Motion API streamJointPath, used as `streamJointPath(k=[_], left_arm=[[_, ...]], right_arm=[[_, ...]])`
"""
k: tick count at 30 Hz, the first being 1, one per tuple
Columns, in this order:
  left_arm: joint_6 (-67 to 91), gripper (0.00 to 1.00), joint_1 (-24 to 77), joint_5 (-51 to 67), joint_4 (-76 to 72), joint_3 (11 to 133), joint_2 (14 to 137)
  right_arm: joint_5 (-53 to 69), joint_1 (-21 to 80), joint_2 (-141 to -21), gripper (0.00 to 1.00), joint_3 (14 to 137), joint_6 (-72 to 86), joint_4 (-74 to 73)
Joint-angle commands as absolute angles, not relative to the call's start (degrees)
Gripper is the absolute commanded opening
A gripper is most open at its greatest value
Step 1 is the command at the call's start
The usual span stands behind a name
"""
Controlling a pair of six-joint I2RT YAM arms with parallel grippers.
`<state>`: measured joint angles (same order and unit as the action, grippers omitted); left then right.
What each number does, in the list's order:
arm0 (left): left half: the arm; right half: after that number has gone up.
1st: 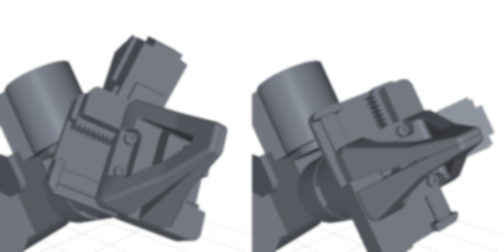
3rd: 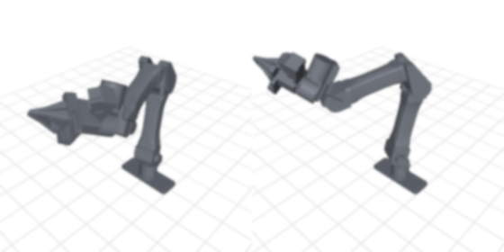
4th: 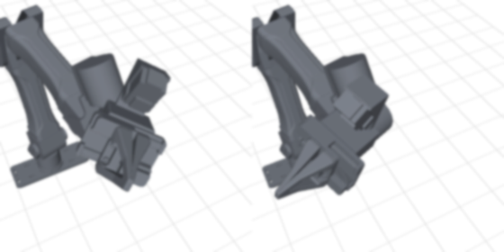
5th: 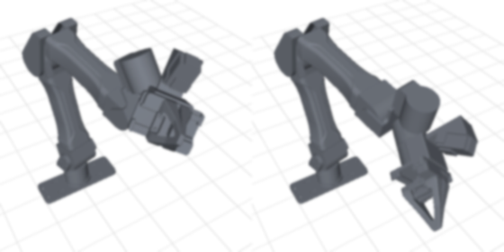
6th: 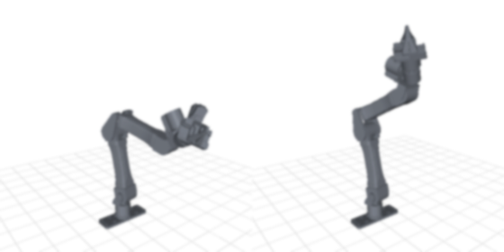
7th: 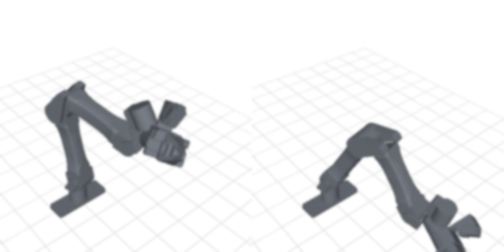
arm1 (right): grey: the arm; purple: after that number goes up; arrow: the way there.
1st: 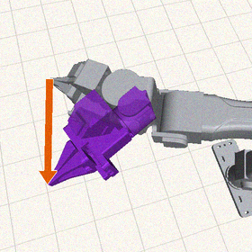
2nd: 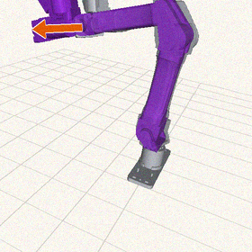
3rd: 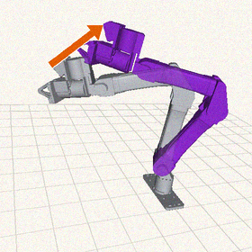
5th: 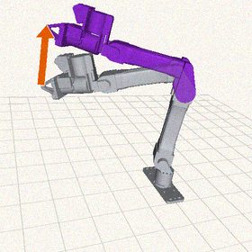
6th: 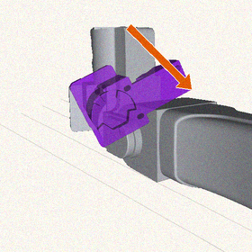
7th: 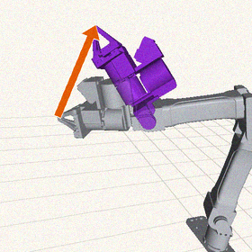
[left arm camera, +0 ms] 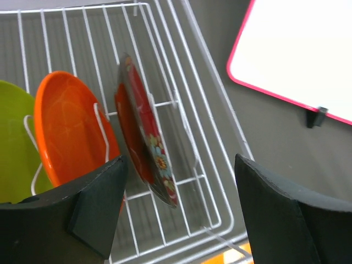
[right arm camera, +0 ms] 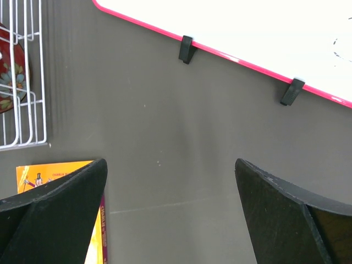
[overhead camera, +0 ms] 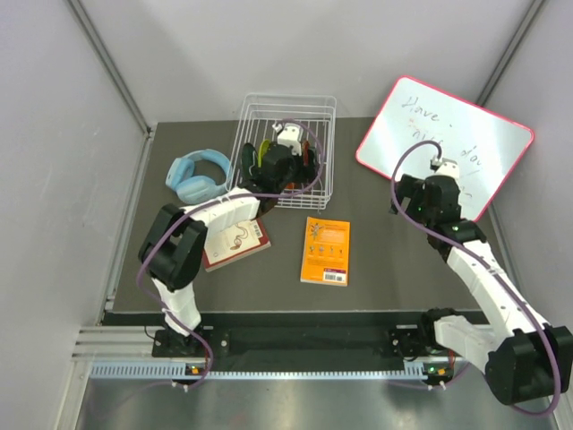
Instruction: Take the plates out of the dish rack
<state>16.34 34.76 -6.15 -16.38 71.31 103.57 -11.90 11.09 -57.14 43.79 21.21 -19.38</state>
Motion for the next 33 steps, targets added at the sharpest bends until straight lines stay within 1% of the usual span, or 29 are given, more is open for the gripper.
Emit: streamJointPath(k=[1, 4, 6, 10, 11, 13, 14, 15, 17, 18, 20, 23, 26, 27, 29, 30, 33], left_arm=[[15.73, 0.80, 34.80, -13.69, -21.71, 74.18, 105.99], [15.82, 0.76, 34.89, -16.77, -22.67, 74.71, 107.92], [15.65, 0.69, 34.89, -17.31, -22.85, 75.14, 109.24], [15.99, 0.63, 34.89, -17.31, -23.20, 75.85, 111.18], [16.17, 0.56, 34.98, -17.23, -23.46, 75.76, 111.36], [16.43, 0.49, 35.07, -17.14, -23.91, 75.32, 111.80], [16.61, 0.43, 35.16, -17.49, -24.25, 75.15, 111.62], [16.52, 0.33, 35.33, -17.75, -24.43, 74.80, 111.71], [16.44, 0.23, 35.51, -17.84, -24.61, 74.79, 111.71], [16.17, 0.12, 35.59, -18.02, -24.70, 74.71, 111.62], [15.74, 0.01, 36.21, -19.67, -24.70, 74.71, 111.62], [14.68, 0.00, 37.26, -22.23, -24.44, 74.97, 111.53], [13.10, 0.00, 38.84, -28.63, -24.17, 75.50, 111.71], [11.70, 0.00, 39.37, -33.26, -23.65, 76.37, 111.88], [8.64, 0.00, 41.03, -38.03, -23.64, 77.69, 112.24], [7.48, 0.00, 41.57, -42.32, -24.34, 78.13, 112.41], [3.09, 0.00, 43.15, -47.36, -25.57, 79.89, 112.41]], right_arm=[[-11.95, 11.43, -57.92, 1.00, 44.03, 21.53, -16.52], [-11.78, 11.34, -58.71, 1.00, 43.94, 21.62, -16.35], [-11.78, 11.43, -59.06, 1.00, 43.86, 21.62, -16.26], [-11.95, 11.34, -59.59, 1.00, 43.86, 21.71, -16.26], [-11.87, 11.34, -59.76, 1.00, 43.94, 21.80, -16.17], [-11.95, 11.34, -60.03, 1.00, 43.77, 21.80, -16.17], [-11.87, 11.34, -60.20, 1.00, 43.86, 21.80, -16.17], [-11.95, 11.42, -60.21, 1.00, 43.68, 21.97, -16.17], [-11.95, 11.43, -60.29, 1.00, 43.51, 21.97, -16.17], [-11.95, 11.34, -60.29, 1.00, 43.42, 22.23, -16.26], [-11.95, 11.43, -60.21, 1.00, 43.33, 22.32, -16.44], [-12.04, 11.42, -59.94, 1.00, 43.07, 22.59, -16.79], [-12.04, 11.34, -59.42, 1.00, 43.15, 22.50, -17.40], [-12.13, 11.34, -59.24, 1.00, 43.15, 22.59, -17.40], [-12.30, 11.43, -58.63, 1.00, 43.33, 22.59, -17.84], [-12.30, 11.43, -58.36, 1.00, 43.24, 22.59, -17.93], [-12.39, 11.42, -57.57, 1.00, 43.15, 22.68, -18.63]])
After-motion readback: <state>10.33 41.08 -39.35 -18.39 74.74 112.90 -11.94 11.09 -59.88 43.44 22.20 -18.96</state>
